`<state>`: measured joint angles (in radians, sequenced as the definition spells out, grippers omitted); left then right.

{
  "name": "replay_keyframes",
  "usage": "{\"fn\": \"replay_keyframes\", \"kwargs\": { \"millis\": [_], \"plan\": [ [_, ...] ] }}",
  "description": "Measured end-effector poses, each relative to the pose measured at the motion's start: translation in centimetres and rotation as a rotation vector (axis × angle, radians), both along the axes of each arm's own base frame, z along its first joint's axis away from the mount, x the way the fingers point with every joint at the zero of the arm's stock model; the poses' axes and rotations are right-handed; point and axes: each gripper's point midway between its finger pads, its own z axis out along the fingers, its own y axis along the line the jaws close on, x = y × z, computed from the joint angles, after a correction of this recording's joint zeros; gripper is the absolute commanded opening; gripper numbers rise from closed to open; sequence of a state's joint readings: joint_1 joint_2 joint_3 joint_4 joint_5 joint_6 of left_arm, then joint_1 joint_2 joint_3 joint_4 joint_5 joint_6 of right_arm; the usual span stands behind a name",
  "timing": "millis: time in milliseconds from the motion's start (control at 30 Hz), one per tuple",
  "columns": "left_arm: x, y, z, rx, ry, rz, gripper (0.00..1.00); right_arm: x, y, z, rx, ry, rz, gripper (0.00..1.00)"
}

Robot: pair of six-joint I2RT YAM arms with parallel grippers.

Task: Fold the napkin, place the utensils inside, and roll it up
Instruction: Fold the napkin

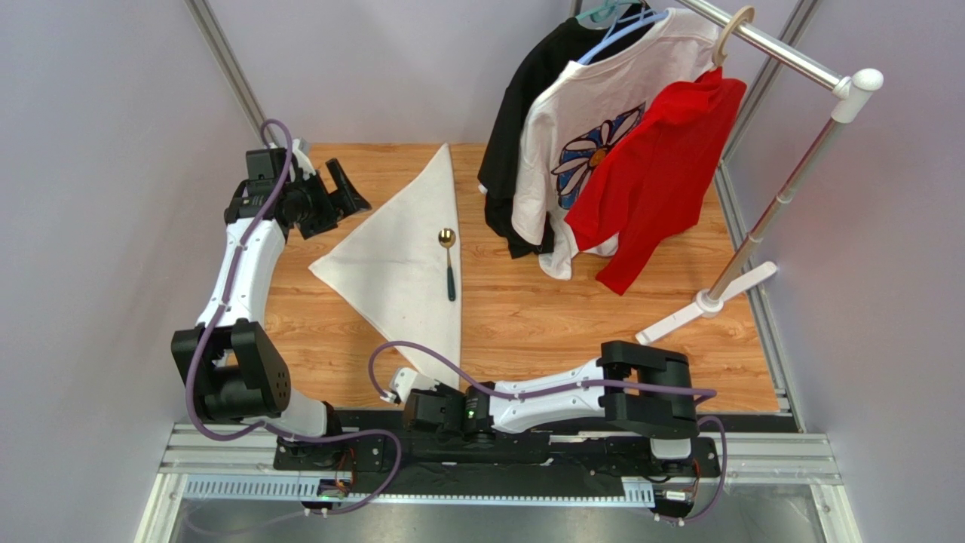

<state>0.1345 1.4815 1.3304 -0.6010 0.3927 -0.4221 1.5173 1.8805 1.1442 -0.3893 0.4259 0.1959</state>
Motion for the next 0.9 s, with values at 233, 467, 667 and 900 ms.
{"fn": "replay_keyframes", "kwargs": {
  "millis": [233,467,667,900],
  "plan": [
    [0.0,-0.1,0.0,-0.003,0.0,-0.003,0.98,-0.7,-1.1,0.2,-0.029,0.033,-0.007,0.0],
    [0.0,-0.1,0.1,-0.012,-0.002,-0.006,0.98,-2.2,-1.6,1.6,-0.016,0.081,0.012,0.0],
    [0.1,-0.1,0.3,-0.017,-0.012,-0.009,0.98,-2.8,-2.0,3.2,0.002,0.088,0.015,0.0],
    [0.2,-0.2,0.4,-0.023,-0.016,-0.012,0.98,-2.0,-2.2,4.3,-0.02,0.046,0.018,0.0]
  ]
}}
